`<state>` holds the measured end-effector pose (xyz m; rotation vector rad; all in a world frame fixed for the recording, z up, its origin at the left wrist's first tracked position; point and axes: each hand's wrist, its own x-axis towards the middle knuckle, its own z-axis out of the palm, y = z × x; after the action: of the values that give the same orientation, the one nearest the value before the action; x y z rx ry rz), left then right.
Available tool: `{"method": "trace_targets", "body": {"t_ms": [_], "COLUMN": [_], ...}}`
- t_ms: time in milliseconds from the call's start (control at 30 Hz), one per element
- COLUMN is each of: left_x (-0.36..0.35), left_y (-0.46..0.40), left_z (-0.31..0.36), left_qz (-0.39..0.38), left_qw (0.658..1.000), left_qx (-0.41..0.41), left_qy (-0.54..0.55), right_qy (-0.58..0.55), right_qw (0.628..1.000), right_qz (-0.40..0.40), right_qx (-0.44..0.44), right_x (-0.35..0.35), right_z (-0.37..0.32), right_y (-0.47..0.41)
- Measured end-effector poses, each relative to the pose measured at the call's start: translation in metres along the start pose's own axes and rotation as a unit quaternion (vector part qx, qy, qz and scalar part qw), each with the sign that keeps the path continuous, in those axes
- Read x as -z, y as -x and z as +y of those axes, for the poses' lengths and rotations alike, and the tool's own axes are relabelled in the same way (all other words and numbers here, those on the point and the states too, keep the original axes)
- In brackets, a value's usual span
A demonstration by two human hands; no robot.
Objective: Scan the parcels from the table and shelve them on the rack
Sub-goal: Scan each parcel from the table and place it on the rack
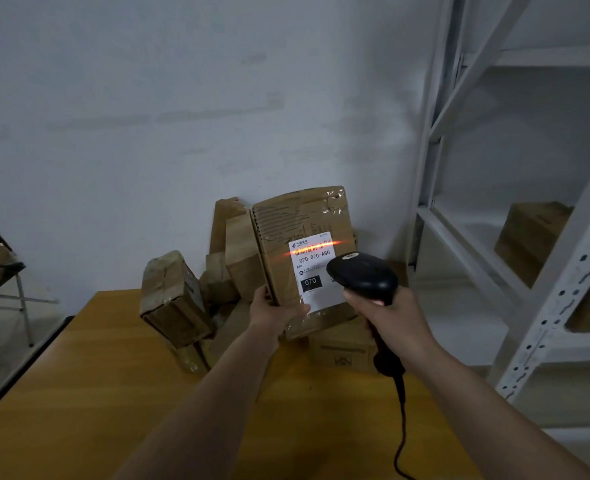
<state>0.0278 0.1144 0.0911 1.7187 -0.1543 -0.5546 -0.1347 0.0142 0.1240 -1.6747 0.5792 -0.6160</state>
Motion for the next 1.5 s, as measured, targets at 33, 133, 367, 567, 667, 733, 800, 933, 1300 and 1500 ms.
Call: {"method": "trace_targets", "body": {"t_ms": [33,133,367,567,667,733,800,933,1300,1500], "left_x": [0.000,-0.001,-0.001,-0.002,-0.009,-0.017,-0.025,-0.040,-0.089,-0.149], "left_y": [-0.001,-0.002,-0.002,-0.009,-0.012,-0.014,-0.012,0.002,0.104,0.198], "left_z": [0.000,-0.002,-0.004,-0.005,-0.008,-0.015,-0.022,-0.034,-0.032,-0.018], "left_qz": [0.000,-0.002,-0.012,-0.077,-0.140,-0.179,-0.215,-0.285,-0.398,-0.422], "left_qw": [1.000,1.000,1.000,0.997,0.990,0.983,0.975,0.955,0.901,0.879], "left_qx": [-0.003,-0.009,-0.022,0.014,0.034,0.045,0.052,0.071,0.052,-0.015], "left_qy": [0.001,0.006,0.006,0.014,0.016,0.004,-0.014,-0.032,-0.164,-0.222], "right_qy": [-0.003,-0.001,0.003,-0.029,-0.053,-0.058,-0.067,-0.086,-0.127,-0.130], "right_qw": [1.000,1.000,1.000,0.999,0.994,0.988,0.981,0.960,0.936,0.922], "right_qz": [-0.002,-0.006,-0.007,0.032,0.081,0.118,0.158,0.236,0.304,0.348], "right_qx": [0.000,0.003,0.001,-0.027,-0.055,-0.076,-0.094,-0.125,-0.126,-0.110], "right_x": [0.000,-0.001,-0.003,-0.003,0.002,0.005,0.009,0.018,0.098,0.185], "right_z": [0.000,-0.001,-0.005,-0.006,0.000,0.006,0.011,0.021,0.012,0.008], "right_y": [0.001,0.005,0.010,0.016,0.021,0.026,0.033,0.054,0.154,0.240]}}
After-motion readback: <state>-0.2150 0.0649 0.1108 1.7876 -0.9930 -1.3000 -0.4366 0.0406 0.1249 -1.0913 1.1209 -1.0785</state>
